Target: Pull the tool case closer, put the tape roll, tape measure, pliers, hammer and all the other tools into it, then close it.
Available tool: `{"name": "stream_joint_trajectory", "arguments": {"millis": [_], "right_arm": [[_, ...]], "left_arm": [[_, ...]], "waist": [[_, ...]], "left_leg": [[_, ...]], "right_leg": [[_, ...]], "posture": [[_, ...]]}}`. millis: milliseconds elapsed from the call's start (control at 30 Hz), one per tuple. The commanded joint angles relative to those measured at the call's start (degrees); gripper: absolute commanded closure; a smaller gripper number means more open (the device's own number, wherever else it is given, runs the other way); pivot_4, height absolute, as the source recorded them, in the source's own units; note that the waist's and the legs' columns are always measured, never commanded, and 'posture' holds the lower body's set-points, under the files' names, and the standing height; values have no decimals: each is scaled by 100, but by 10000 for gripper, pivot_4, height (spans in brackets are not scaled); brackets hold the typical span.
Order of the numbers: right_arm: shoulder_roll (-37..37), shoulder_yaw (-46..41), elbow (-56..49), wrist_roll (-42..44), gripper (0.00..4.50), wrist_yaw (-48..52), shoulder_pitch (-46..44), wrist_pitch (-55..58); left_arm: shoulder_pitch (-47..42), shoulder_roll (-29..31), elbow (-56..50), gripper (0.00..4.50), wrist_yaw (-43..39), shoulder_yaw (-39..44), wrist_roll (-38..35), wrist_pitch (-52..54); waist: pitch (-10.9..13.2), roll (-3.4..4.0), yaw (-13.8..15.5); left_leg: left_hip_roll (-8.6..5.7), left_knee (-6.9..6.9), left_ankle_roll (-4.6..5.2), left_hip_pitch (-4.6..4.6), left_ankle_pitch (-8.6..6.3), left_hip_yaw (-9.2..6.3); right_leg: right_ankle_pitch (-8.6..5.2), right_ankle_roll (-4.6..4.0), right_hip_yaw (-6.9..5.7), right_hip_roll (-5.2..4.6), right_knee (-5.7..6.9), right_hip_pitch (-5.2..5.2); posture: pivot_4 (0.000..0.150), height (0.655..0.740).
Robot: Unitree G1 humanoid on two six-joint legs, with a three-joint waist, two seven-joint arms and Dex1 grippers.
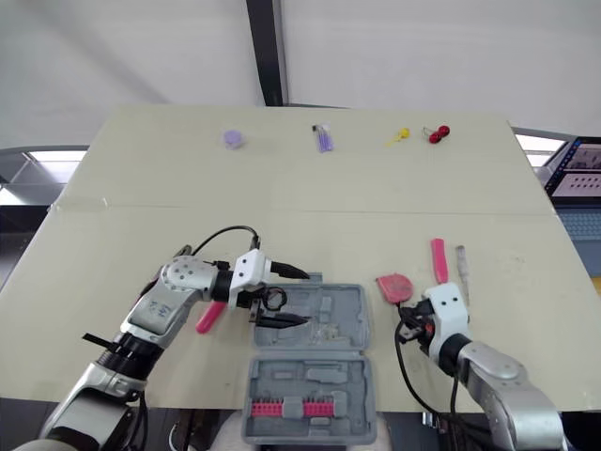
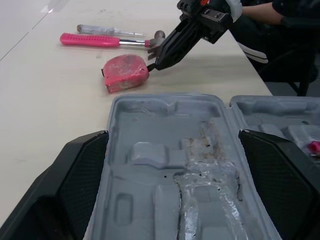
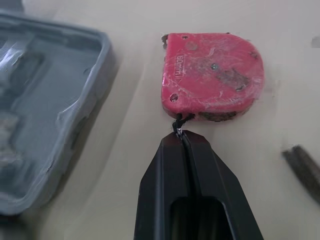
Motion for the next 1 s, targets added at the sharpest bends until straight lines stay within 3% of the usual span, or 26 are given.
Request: {"name": "stream_joint_trajectory", "arguments": {"millis": [33, 400, 833, 933, 1000], "right_arm": [[-69, -294, -488, 233, 44700, 152, 460, 36], [-128, -287, -988, 334, 44700, 339, 2034, -171], [-78, 83, -986, 236, 44700, 258, 2179, -253], [-264, -277, -1233, 714, 36035, 542, 2248, 41], [-456, -556, -1317, 918, 26714, 682, 2272, 135]], "left_arm": [[11, -80, -22, 0, -133, -104, 6, -160], [162, -302, -49, 0, -208, -318, 28, -316], [272, -305, -114, 0, -262, -461, 77, -477], [289, -336, -150, 0, -254, -502, 104, -558], [273, -366, -132, 0, -231, -505, 126, -655]], "waist": [[0, 0, 41], [0, 0, 131], [-1, 0, 134], [-1, 0, 134], [-1, 0, 138]], "left_leg": [[0, 0, 0, -1, 0, -1], [0, 0, 5, -3, -3, -1], [0, 1, 7, -3, -4, -2], [0, 2, 8, -3, -4, -1], [0, 3, 9, -2, -5, -1]], "right_leg": [[0, 0, 0, 0, -1, 1], [0, 0, 1, 1, -1, 3], [0, 0, 1, 1, -2, 5], [0, 0, 1, 0, -2, 5], [0, 0, 1, 0, -3, 7]], "posture": [[1500, 7400], [1500, 7400], [1500, 7400], [1500, 7400], [1500, 7400]]}}
